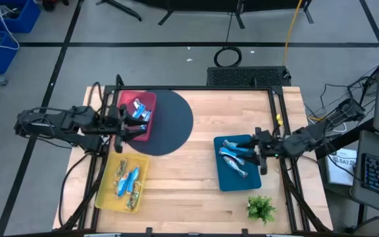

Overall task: Pick and place Granola Bars by type
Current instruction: Return to Home Position

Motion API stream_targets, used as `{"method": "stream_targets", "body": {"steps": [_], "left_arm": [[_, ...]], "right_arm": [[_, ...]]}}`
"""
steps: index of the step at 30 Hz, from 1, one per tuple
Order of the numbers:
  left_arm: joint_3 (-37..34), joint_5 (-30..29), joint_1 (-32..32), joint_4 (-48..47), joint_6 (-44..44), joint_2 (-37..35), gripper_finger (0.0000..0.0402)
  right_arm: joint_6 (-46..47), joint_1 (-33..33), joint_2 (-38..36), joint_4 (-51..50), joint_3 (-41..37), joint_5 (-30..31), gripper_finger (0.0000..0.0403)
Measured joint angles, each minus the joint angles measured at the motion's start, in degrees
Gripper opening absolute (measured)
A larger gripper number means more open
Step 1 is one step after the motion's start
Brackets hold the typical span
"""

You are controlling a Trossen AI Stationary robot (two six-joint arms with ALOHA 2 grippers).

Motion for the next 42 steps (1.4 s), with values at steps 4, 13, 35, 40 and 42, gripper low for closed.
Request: {"method": "stream_targets", "body": {"steps": [4, 13, 35, 40, 42], "left_arm": [[0.0, -0.07, -3.69, 0.65, 4.75, -1.99, 0.0184], [-5.96, -2.32, -8.32, 7.64, 8.05, -4.46, 0.0184], [-38.82, 6.64, -5.2, 47.17, 1.75, -13.6, 0.0184], [-39.5, 6.64, -5.36, 46.9, 1.91, -14.77, 0.0184], [-39.52, 6.62, -5.36, 45.25, 1.97, -15.01, 0.0184]], "right_arm": [[-9.06, 0.9, -1.62, 5.88, 0.02, -0.09, 0.0205], [-11.79, 2.38, -2.85, 2.55, -0.47, -1.8, 0.0203], [-13.48, 2.42, -8.74, 35.17, -23.92, 0.53, 0.0202], [-13.94, 2.62, -9.72, 36.04, -25.61, -1.89, 0.0203], [-14.61, 2.65, -10.23, 35.98, -25.98, -1.85, 0.0203]]}}
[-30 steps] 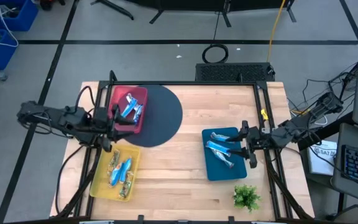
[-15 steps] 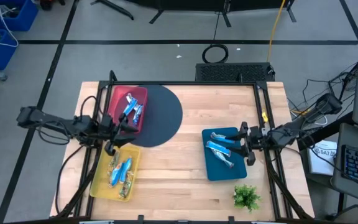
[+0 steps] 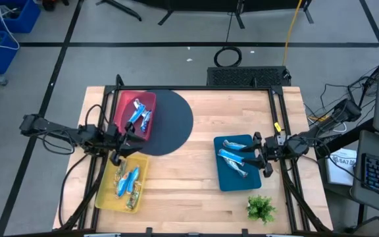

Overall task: Pick and place Granola Bars by type
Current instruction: Return to Home Position

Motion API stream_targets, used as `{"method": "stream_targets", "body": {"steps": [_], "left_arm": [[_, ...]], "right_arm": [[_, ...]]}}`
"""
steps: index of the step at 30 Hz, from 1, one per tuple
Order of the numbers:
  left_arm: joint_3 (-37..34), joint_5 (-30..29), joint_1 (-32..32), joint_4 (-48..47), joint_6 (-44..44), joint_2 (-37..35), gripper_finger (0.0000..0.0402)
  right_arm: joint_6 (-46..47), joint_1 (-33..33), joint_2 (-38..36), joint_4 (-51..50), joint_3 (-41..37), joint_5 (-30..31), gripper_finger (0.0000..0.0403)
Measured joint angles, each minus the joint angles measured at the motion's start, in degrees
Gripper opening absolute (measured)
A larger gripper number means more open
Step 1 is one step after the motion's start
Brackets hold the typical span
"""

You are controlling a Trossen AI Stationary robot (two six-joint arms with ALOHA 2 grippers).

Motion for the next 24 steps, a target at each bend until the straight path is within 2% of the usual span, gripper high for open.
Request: {"method": "stream_targets", "body": {"steps": [11, 17, 24], "left_arm": [[-0.09, -1.8, 0.0, -1.69, 1.12, -0.04, 0.0184], [-4.87, -2.76, 0.0, 5.27, 0.07, -0.02, 0.0184], [-4.68, -2.56, 0.0, 6.02, 1.24, -0.09, 0.0184]], "right_arm": [[-1.37, -0.02, -4.59, -0.46, -2.98, 0.06, 0.0203], [-1.03, -0.02, -7.02, -0.51, -5.25, -0.13, 0.0203], [-0.9, 0.0, -10.96, -0.53, -7.77, -4.57, 0.0203]]}}
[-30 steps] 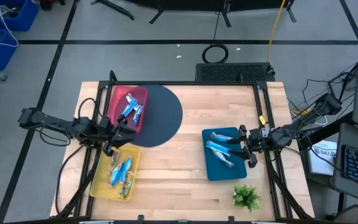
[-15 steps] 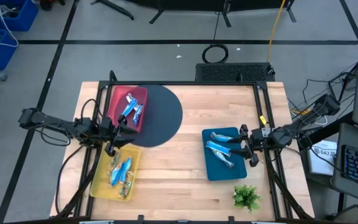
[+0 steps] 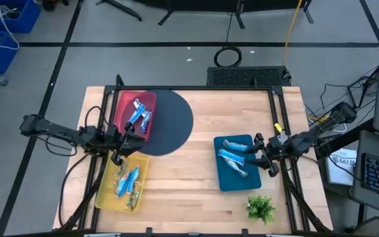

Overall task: Pick and place Granola Bars by type
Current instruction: Return to Home Position

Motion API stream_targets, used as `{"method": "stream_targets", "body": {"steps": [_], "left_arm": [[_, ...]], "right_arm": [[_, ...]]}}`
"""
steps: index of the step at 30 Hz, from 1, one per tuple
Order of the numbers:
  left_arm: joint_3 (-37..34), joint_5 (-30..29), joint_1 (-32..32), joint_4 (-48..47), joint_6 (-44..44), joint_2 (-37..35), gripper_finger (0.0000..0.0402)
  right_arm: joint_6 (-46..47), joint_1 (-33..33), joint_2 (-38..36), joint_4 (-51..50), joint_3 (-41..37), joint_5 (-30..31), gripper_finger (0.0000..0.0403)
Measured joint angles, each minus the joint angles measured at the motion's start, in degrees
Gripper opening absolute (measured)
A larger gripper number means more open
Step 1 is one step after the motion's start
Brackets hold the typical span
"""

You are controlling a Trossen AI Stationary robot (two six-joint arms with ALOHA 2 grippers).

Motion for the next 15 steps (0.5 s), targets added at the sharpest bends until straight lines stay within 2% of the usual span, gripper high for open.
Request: {"method": "stream_targets", "body": {"steps": [5, 15], "left_arm": [[0.0, -0.02, 0.0, 0.03, 0.0, 0.0, 0.0184], [0.0, 1.52, 0.0, -4.41, -0.03, 0.0, 0.0184]], "right_arm": [[-1.85, 0.04, -2.64, -2.75, -0.33, -3.02, 0.0203], [-3.68, 0.04, -9.2, -13.95, -0.47, -4.65, 0.0202]]}}
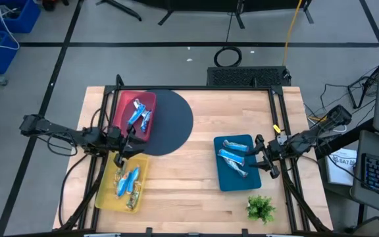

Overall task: Pick and place Granola Bars by type
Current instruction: Return to Home Position

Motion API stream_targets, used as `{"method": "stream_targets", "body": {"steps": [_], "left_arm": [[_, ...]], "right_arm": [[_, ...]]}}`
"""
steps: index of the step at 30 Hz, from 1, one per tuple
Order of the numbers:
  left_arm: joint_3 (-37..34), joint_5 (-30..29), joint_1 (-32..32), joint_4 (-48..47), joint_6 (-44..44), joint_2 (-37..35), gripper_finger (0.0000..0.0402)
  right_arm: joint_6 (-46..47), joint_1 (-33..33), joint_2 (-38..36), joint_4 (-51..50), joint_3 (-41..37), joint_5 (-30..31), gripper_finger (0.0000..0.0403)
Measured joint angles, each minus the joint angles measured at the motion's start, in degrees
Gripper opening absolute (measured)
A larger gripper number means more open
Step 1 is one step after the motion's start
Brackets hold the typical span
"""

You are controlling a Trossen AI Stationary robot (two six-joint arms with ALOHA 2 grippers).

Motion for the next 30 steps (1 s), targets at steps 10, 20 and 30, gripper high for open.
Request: {"method": "stream_targets", "body": {"steps": [10, 20, 30], "left_arm": [[-0.32, -2.15, 0.02, -10.55, -1.63, 0.0, 0.0184], [-0.35, -3.0, 0.04, -13.33, -0.8, 0.0, 0.0184], [-0.35, -3.02, 0.04, -15.29, -1.32, -0.66, 0.0184]], "right_arm": [[1.86, -0.09, -4.68, -10.66, -0.05, 3.52, 0.0202], [1.15, -0.19, -4.51, -14.9, -0.1, 9.58, 0.0205], [2.16, -0.22, -1.65, -15.47, -0.12, 11.09, 0.0203]]}}
